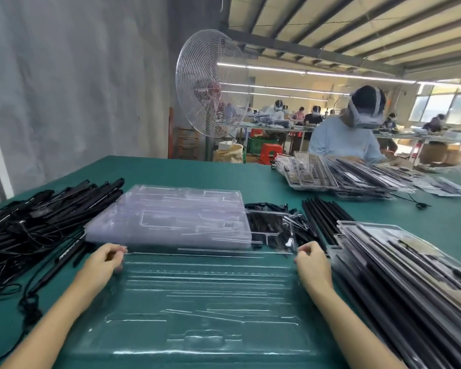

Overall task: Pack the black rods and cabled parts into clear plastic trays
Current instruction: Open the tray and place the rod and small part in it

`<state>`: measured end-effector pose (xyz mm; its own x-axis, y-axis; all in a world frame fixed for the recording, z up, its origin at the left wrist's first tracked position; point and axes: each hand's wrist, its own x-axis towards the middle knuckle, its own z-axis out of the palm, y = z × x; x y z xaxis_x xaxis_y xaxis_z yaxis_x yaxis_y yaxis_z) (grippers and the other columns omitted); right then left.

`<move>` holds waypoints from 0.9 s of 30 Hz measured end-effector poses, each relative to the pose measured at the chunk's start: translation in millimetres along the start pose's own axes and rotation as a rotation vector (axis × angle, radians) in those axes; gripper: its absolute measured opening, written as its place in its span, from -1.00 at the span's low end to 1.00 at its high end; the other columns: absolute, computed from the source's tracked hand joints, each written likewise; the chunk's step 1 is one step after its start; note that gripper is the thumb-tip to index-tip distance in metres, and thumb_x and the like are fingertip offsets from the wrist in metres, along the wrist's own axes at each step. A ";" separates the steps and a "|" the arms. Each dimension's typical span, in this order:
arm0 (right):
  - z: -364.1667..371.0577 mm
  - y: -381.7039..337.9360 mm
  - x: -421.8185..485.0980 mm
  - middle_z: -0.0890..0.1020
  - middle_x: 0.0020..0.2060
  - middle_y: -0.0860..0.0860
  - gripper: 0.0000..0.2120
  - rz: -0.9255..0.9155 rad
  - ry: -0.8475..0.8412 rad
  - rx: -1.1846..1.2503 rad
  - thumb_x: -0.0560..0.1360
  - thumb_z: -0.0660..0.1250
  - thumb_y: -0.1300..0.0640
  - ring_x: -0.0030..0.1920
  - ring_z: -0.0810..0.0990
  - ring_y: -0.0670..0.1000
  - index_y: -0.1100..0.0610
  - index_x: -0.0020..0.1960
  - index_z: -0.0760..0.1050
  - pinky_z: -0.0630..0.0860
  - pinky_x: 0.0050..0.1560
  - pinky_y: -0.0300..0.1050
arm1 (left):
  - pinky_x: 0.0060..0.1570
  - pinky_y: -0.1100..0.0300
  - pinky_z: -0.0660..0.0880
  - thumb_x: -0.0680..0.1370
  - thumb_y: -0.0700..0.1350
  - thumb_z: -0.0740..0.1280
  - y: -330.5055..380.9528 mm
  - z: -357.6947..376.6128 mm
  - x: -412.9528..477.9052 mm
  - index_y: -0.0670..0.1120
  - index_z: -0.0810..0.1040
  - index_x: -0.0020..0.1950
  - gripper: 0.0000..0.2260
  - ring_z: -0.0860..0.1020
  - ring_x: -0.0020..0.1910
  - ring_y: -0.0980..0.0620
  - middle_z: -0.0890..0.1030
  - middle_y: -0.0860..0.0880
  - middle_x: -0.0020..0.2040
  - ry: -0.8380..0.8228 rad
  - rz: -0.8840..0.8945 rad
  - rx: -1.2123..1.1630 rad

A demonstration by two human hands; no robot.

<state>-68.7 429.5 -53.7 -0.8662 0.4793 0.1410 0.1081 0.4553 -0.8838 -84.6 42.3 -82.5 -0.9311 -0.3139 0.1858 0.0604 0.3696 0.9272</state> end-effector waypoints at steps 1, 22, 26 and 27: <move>0.6 -3.8 6.7 0.57 -0.19 0.12 -0.83 -0.014 0.002 -0.046 0.48 0.11 0.35 -0.32 0.42 -0.04 0.19 -0.11 0.45 0.29 -0.39 -0.21 | -0.06 0.14 0.40 0.59 -0.36 0.18 -3.3 -2.4 1.6 -0.21 0.51 -0.05 -0.86 0.56 -0.27 0.06 0.55 -0.15 -0.08 -0.005 -0.001 -0.062; -1.5 -12.8 123.8 0.29 0.37 0.29 -0.56 0.179 -0.057 -0.985 0.57 0.14 0.26 0.35 0.31 0.25 0.35 0.41 0.19 0.32 0.27 0.03 | -0.31 0.40 0.55 0.59 -0.37 0.17 -21.1 -4.4 10.6 -0.17 0.51 -0.06 -0.83 0.56 -0.21 -0.07 0.58 -0.14 -0.16 0.037 0.110 -0.320; 0.5 -22.8 120.0 0.21 0.31 0.42 -0.65 0.163 0.019 -0.756 0.54 0.15 0.34 0.33 0.22 0.31 0.42 0.30 0.29 0.24 0.33 0.09 | -0.30 0.39 0.55 0.59 -0.37 0.18 -20.3 -1.3 11.5 -0.13 0.53 -0.09 -0.80 0.62 -0.31 0.06 0.59 -0.14 -0.18 0.038 0.124 -0.284; -0.3 -26.3 118.5 0.21 0.30 0.45 -0.65 0.163 0.041 -0.686 0.54 0.14 0.33 0.33 0.21 0.33 0.43 0.30 0.28 0.22 0.36 0.12 | -0.29 0.39 0.56 0.59 -0.36 0.19 -21.2 -0.6 12.3 -0.12 0.53 -0.08 -0.80 0.63 -0.34 0.10 0.59 -0.14 -0.19 0.037 0.127 -0.265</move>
<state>-174.1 474.6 -13.6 -0.7954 0.6032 0.0597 0.5293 0.7392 -0.4164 -97.1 30.0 -99.7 -0.8967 -0.3131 0.3128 0.2720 0.1677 0.9476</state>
